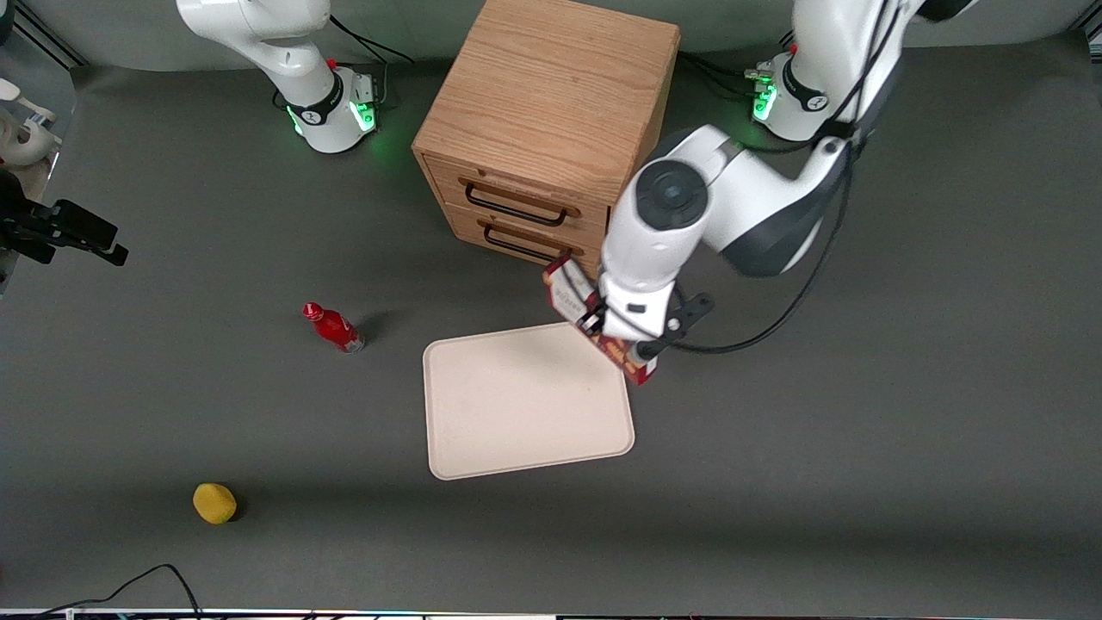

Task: Place red cookie box on tray
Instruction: 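Lift the box upright with the left gripper and carry it over the tray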

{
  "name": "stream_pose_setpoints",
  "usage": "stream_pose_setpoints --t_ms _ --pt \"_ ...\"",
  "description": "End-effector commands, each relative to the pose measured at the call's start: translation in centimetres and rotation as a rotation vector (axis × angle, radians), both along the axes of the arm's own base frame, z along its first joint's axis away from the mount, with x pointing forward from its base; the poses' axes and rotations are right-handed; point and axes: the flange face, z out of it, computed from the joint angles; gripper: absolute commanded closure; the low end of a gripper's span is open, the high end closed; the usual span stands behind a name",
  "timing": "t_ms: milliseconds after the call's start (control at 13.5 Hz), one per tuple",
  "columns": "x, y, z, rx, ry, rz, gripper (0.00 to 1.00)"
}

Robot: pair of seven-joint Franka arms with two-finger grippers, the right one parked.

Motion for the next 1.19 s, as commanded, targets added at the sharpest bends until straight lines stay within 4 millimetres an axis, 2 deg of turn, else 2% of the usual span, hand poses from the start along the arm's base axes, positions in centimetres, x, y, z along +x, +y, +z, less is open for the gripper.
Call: stream_pose_setpoints --t_ms 0,222,444,593,741,1111 --pt "2.2 -1.8 -1.8 -0.002 -0.059 0.057 0.77" --pt "3.5 -1.7 -6.5 0.048 -0.108 -0.004 0.77" --pt "3.4 -2.2 -10.1 0.050 -0.122 -0.124 0.78" --pt "3.0 -2.4 -11.5 0.050 -0.117 -0.178 0.78" --pt "2.2 -2.9 -12.0 0.040 -0.101 -0.269 0.78" --pt "0.9 -3.2 -14.3 0.019 -0.036 -0.346 0.78"
